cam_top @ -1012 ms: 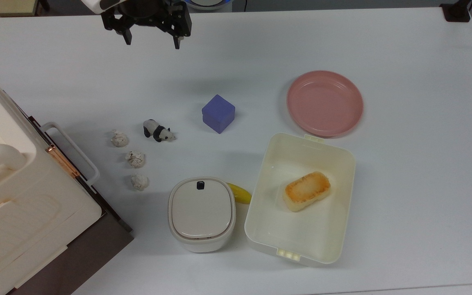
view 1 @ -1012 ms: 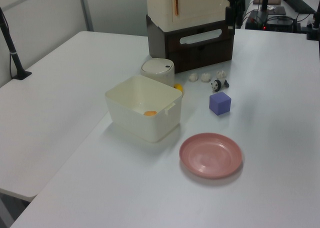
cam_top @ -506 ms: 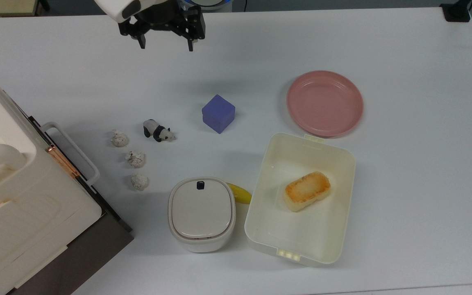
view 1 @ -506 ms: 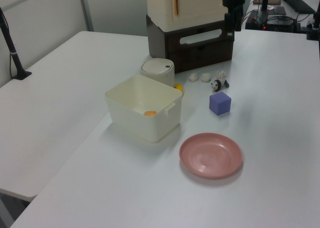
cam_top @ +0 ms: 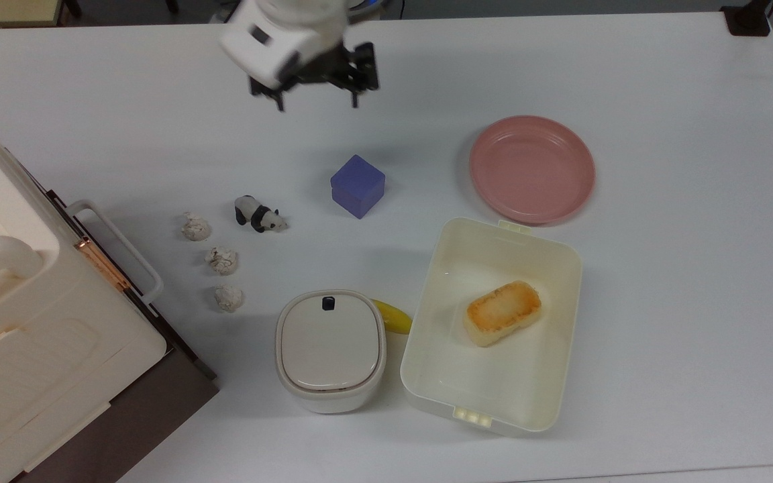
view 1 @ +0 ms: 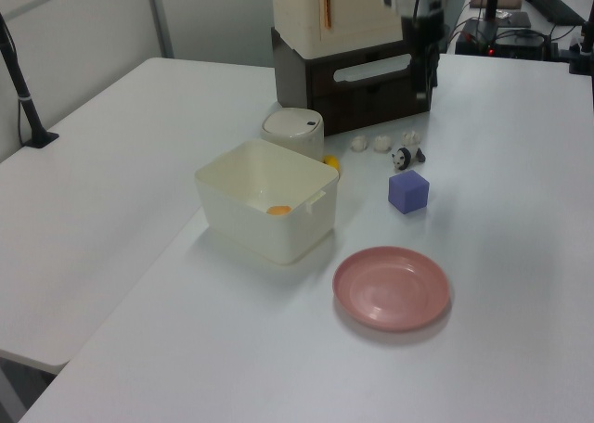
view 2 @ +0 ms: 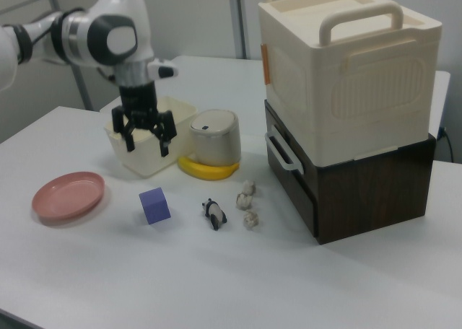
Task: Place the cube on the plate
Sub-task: 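Move the open gripper down over the purple cube, then close the gripper on the purple cube and lift it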
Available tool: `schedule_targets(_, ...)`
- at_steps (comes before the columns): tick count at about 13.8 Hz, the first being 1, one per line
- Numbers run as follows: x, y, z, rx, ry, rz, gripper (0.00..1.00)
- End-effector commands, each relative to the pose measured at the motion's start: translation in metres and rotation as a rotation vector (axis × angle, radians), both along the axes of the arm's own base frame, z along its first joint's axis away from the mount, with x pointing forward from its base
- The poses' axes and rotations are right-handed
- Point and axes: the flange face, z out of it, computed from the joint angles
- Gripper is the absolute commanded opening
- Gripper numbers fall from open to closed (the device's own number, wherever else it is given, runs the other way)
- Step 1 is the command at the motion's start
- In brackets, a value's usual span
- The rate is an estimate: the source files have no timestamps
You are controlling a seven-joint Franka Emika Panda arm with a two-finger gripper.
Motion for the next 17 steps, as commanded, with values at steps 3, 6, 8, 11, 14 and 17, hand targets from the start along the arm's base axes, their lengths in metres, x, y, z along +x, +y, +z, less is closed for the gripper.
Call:
schedule_targets(3,0.007,0.045,-0.091,-0.009,0.013,0.458,1.00)
schedule_targets(6,0.012,0.045,-0.140,-0.097,0.028,0.597,0.97)
schedule_targets(8,0.007,0.053,-0.160,-0.129,0.037,0.645,0.97)
schedule_targets(11,0.001,0.066,-0.184,-0.132,0.072,0.675,0.94)
schedule_targets(14,-0.001,0.075,-0.192,-0.134,0.080,0.668,0.89)
schedule_targets(17,-0.002,0.084,-0.196,-0.137,0.082,0.665,0.89)
